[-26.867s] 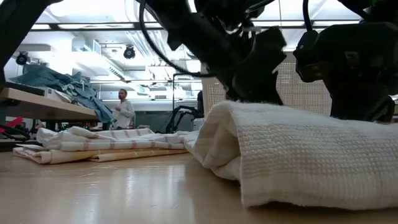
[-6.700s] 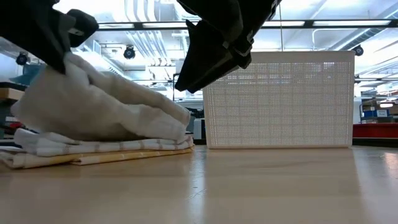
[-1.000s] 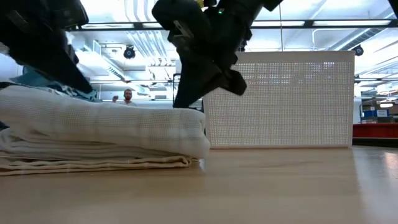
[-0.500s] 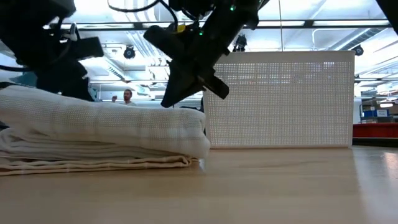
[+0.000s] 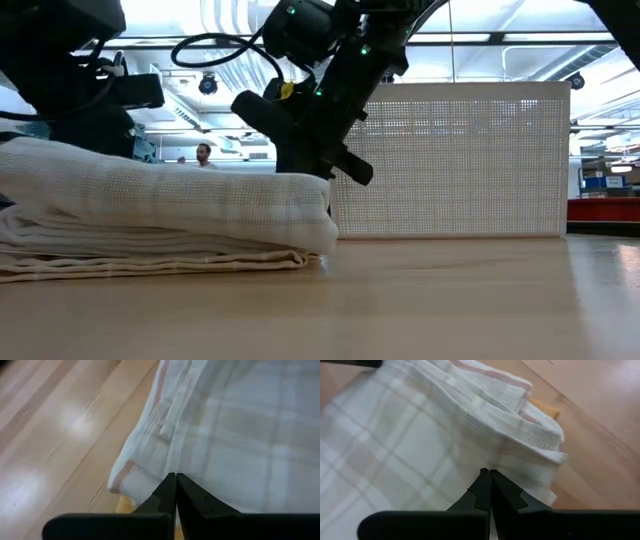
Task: Fold towel
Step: Stack the light gray patterned towel on top of the brown patterned towel
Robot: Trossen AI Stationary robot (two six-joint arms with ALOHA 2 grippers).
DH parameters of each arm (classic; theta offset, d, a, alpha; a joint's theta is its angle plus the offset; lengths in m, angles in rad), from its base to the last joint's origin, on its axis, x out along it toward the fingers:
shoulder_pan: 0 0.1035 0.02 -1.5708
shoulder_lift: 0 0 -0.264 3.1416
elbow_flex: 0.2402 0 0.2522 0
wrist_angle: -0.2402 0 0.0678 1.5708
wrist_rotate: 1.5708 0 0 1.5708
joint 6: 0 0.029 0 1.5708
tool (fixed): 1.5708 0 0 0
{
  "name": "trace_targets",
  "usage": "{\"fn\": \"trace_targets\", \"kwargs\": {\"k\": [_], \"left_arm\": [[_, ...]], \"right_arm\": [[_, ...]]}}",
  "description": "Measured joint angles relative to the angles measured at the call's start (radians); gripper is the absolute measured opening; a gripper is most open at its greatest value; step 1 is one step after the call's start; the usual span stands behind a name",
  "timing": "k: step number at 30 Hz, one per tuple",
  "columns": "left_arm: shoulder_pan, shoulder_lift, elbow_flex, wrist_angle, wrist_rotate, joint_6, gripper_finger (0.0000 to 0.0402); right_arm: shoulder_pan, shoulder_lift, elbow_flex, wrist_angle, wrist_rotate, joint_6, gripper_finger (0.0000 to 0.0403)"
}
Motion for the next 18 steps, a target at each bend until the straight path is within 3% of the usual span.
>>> {"fn": "trace_targets", "kwargs": {"k": [8,18], "left_arm": [[-0.002,-0.057,0.051,-0.103,0.044,0.010,0.0001],[0.007,-0.225,0.077,-0.086,0.055,0.139,0.0001]], "right_arm": [[0.008,-0.018,0.000,-0.042,0.000,-0.002,0.0000],[0.011,-0.095,0.000,-0.054,-0.012,-0.094,0.0000]]}}
